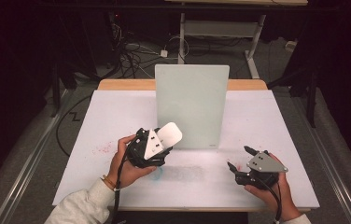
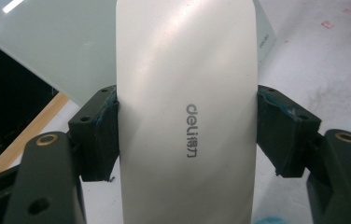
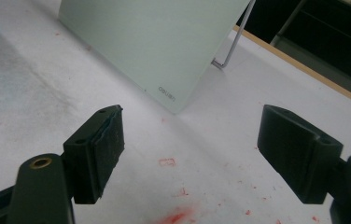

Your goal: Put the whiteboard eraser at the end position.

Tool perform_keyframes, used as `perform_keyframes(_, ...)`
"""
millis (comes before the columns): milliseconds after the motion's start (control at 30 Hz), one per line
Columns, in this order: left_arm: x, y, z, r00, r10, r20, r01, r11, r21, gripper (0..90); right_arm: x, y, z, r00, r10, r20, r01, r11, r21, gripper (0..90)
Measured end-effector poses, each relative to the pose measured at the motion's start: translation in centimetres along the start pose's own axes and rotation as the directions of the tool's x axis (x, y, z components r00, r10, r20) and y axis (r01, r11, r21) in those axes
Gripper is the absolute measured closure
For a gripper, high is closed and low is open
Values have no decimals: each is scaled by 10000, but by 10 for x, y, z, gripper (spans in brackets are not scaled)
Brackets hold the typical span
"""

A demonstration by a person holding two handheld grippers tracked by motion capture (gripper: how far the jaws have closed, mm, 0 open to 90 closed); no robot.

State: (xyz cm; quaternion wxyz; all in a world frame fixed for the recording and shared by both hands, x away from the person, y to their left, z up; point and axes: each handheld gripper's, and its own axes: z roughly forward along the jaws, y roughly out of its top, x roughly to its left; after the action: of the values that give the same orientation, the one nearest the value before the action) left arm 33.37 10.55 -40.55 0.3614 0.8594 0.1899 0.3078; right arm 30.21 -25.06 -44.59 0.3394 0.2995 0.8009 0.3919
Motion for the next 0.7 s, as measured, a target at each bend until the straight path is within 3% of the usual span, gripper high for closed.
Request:
perform_keyframes(200, -6, 2, 0, 9976, 191, 669, -197, 9998, 94, 292, 1, -1, -2, 10000, -70, -34, 70, 10000, 25, 234)
perform_keyframes(333, -11, 5, 1, 9898, 406, 1367, -434, 9989, 172, 292, 1, -2, -3, 9999, -117, -1, 117, 9999, 23, 234)
perform_keyframes(600, -24, 8, 8, 9666, 858, 2416, -1062, 9917, 727, 292, 2, -2, -3, 9999, -138, -51, 138, 9999, 15, 234)
perform_keyframes(667, -27, 9, 11, 9552, 984, 2792, -1285, 9875, 917, 292, 2, -1, -3, 9999, -150, -65, 150, 9999, 12, 234)
perform_keyframes(700, -28, 9, 12, 9528, 1073, 2842, -1396, 9856, 959, 292, 3, -1, -3, 9999, -133, -100, 133, 9999, 6, 234)
